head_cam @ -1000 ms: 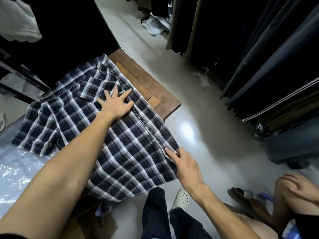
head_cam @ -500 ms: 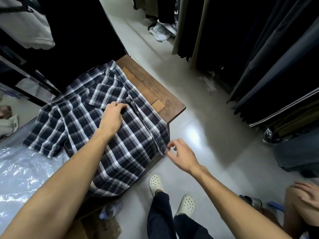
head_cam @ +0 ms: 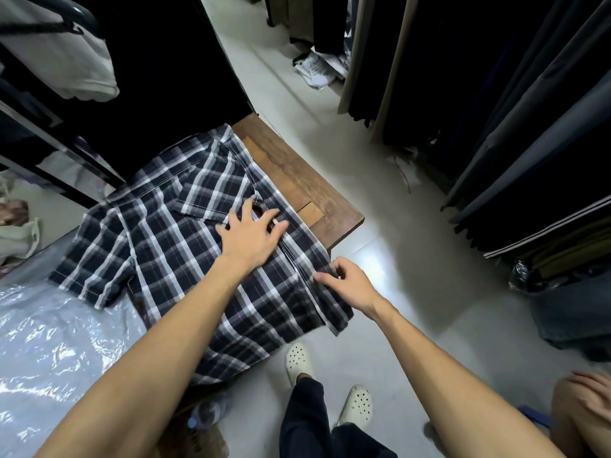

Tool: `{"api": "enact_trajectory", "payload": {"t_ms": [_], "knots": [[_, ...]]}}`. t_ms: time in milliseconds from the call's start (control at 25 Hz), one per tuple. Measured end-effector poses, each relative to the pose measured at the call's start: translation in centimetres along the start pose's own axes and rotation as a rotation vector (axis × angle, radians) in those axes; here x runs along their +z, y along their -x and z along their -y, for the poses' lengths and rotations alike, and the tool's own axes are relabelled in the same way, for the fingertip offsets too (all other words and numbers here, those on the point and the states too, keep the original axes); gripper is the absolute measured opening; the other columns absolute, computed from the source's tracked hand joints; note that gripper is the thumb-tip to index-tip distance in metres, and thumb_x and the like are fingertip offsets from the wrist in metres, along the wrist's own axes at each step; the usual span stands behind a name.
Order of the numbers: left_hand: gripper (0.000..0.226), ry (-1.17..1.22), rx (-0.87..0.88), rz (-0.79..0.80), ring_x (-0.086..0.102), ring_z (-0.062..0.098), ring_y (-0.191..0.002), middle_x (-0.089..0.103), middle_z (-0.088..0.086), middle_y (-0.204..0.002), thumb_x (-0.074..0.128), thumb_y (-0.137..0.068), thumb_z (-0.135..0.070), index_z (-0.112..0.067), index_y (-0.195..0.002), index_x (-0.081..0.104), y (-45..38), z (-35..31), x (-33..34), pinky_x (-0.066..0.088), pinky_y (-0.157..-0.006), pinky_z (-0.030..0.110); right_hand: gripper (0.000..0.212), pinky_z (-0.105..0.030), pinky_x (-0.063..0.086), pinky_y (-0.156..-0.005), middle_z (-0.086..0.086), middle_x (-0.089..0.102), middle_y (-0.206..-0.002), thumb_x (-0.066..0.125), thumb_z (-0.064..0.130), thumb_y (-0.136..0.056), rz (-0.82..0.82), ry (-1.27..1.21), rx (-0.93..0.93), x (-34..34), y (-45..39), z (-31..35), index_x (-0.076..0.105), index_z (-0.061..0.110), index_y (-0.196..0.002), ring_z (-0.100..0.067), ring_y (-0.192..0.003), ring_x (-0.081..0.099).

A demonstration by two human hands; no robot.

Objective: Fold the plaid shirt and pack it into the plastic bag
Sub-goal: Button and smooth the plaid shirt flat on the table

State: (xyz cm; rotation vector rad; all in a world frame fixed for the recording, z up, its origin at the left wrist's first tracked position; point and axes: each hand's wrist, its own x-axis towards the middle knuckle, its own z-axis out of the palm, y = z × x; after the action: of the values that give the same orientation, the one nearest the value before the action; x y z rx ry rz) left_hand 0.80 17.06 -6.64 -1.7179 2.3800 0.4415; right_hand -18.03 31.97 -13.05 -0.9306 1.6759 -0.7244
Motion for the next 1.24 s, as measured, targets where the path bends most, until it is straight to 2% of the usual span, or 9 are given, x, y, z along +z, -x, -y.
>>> {"api": "enact_trajectory", "payload": {"t_ms": [120,360,440,480,600,760,960,1080,1240], "knots": [[0.062,0.036,-0.03,0.119,-0.002,0.045,-0.154,-0.002,0.004,-0.171,0.028,-0.096,-0.075,-0.05,-0.153,0.024,-0.1,0.0,0.6,0.016,-0.109,0.082,0.032,-0.043,0.058,-0.092,0.004,0.075,-0.104,0.078,0.045,-0.086,0.081,-0.083,0.017,-0.2,0.9,-1.5,0.064,0.023,-0.105,-0.016,-0.094,0.072],[0.061,0.065,-0.051,0.126,-0.008,0.043,-0.154,-0.006,0.001,-0.17,0.035,-0.096,-0.072,-0.051,-0.153,0.022,0.0,-0.2,0.4,0.013,-0.107,0.085,0.023,-0.048,0.06,-0.084,-0.009,0.077,-0.084,0.08,0.037,-0.088,0.113,0.061,0.092,-1.5,3.2,-5.4,0.07,0.019,-0.079,-0.019,-0.076,0.072],[0.061,0.027,-0.071,0.127,-0.007,0.045,-0.154,-0.005,0.005,-0.171,0.033,-0.099,-0.069,-0.048,-0.155,0.022,0.0,-0.6,0.4,0.009,-0.108,0.083,0.013,-0.047,0.06,-0.085,-0.004,0.076,-0.084,0.08,0.029,-0.088,0.105,0.109,0.117,-1.8,3.7,-6.1,0.071,0.019,-0.085,-0.013,-0.075,0.07],[0.061,-0.004,-0.078,0.118,-0.006,0.046,-0.154,-0.003,0.008,-0.171,0.029,-0.1,-0.068,-0.047,-0.156,0.021,0.2,-0.9,0.5,0.007,-0.11,0.081,0.013,-0.046,0.059,-0.087,0.0,0.077,-0.089,0.08,0.027,-0.087,0.101,0.118,0.106,-1.8,4.0,-6.0,0.072,0.021,-0.096,-0.012,-0.08,0.071],[0.059,-0.04,-0.058,0.029,0.008,0.044,-0.153,0.009,0.015,-0.169,0.015,-0.102,-0.066,-0.044,-0.156,0.024,1.5,-1.2,0.6,0.01,-0.116,0.074,0.05,-0.031,0.056,-0.089,0.01,0.07,-0.106,0.081,0.031,-0.083,-0.042,0.089,-0.001,-1.5,4.7,-3.0,0.061,0.029,-0.129,-0.009,-0.098,0.068],[0.058,0.135,-0.069,-0.01,0.039,0.039,-0.14,0.031,0.013,-0.16,0.018,-0.103,-0.062,-0.035,-0.151,0.038,4.2,0.6,-0.3,0.036,-0.11,0.062,0.036,-0.021,0.051,-0.089,0.011,0.07,-0.109,0.075,0.03,-0.089,-0.125,0.069,-0.211,-0.3,4.1,3.5,0.066,0.03,-0.123,-0.006,-0.101,0.065],[0.052,0.242,-0.215,0.072,0.056,0.036,-0.123,0.041,0.014,-0.148,0.035,-0.104,-0.055,-0.025,-0.144,0.048,5.9,8.9,-1.8,0.048,-0.103,0.052,0.033,-0.014,0.054,-0.084,0.005,0.07,-0.113,0.073,0.025,-0.093,0.113,0.148,-0.299,4.7,2.9,9.9,0.067,0.023,-0.126,-0.004,-0.099,0.066],[0.041,0.28,-0.247,0.112,0.058,0.035,-0.119,0.056,0.019,-0.132,0.048,-0.104,-0.039,-0.015,-0.136,0.057,6.5,16.9,-2.5,0.045,-0.105,0.043,0.037,-0.027,0.054,-0.093,0.003,0.067,-0.121,0.069,0.025,-0.096,0.253,0.215,-0.287,9.5,1.9,12.5,0.063,0.023,-0.133,-0.011,-0.105,0.065],[0.026,0.346,-0.256,-0.039,0.056,0.029,-0.121,0.069,0.013,-0.119,0.055,-0.101,-0.015,-0.012,-0.121,0.07,7.2,25.0,-3.6,0.044,-0.099,0.036,0.051,-0.03,0.049,-0.103,0.0,0.061,-0.137,0.069,0.027,-0.097,0.319,0.273,-0.259,16.7,1.5,15.7,0.054,0.02,-0.145,-0.015,-0.12,0.06]]}}
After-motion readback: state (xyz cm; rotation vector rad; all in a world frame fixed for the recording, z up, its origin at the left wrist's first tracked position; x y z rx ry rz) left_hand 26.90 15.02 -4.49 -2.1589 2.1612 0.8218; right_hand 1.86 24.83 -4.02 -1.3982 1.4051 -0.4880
